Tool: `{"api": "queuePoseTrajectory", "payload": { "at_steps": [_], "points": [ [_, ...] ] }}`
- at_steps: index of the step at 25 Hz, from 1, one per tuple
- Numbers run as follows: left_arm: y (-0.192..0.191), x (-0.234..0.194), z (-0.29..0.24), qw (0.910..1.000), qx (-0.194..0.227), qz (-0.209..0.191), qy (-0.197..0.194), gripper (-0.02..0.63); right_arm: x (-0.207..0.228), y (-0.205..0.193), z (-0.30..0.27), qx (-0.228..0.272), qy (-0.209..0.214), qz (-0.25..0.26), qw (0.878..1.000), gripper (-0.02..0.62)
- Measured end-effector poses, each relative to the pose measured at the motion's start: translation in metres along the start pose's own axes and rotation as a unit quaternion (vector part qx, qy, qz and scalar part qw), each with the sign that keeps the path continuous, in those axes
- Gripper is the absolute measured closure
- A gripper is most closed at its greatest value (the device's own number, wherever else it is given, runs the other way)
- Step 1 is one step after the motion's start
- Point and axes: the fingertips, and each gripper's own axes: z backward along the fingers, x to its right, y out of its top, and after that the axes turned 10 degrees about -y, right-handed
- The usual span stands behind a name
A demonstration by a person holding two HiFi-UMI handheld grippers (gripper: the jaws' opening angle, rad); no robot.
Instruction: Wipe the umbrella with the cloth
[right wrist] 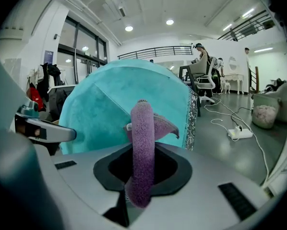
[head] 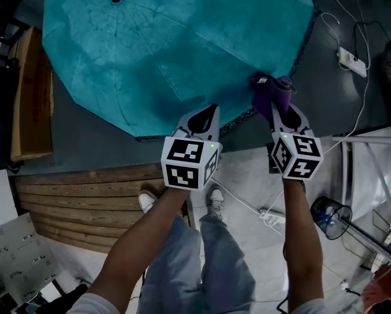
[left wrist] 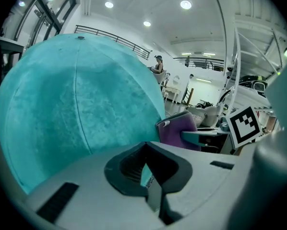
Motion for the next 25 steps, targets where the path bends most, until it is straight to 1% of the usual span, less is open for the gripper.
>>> {"api": "queuePoseTrajectory", "payload": {
  "at_steps": [3,6,9,12,16,21,25],
  "points": [
    [0.010,0.011,0.006,1.0000,0.000,-0.005,-0.003,0.603,-0.006,0.014,0.014,0.008,0.007,0.010,1.000,0.523],
    [0.023,0.020,0.019,1.0000,0.001,-0.008,-0.005,0.601,-0.023,0.032,0.032,0.015,0.021,0.015,1.000,0.523],
    [0.037,0.026,0.038,1.0000,0.002,-0.009,0.000,0.603,-0.047,0.048,0.051,0.018,0.038,0.005,0.999,0.523],
    [0.048,0.033,0.063,1.0000,0.006,-0.002,0.007,0.603,-0.072,0.062,0.074,0.020,0.054,0.011,0.998,0.523],
    [0.071,0.042,0.100,0.9997,0.018,0.000,0.015,0.601,-0.107,0.094,0.107,0.035,0.080,0.010,0.996,0.523],
    [0.104,0.047,0.145,0.9987,0.034,-0.005,0.037,0.603,-0.149,0.140,0.142,0.057,0.111,0.000,0.992,0.523],
    [0.141,0.048,0.184,0.9958,0.064,-0.007,0.065,0.603,-0.183,0.182,0.164,0.082,0.145,0.005,0.986,0.523]
  ]
}}
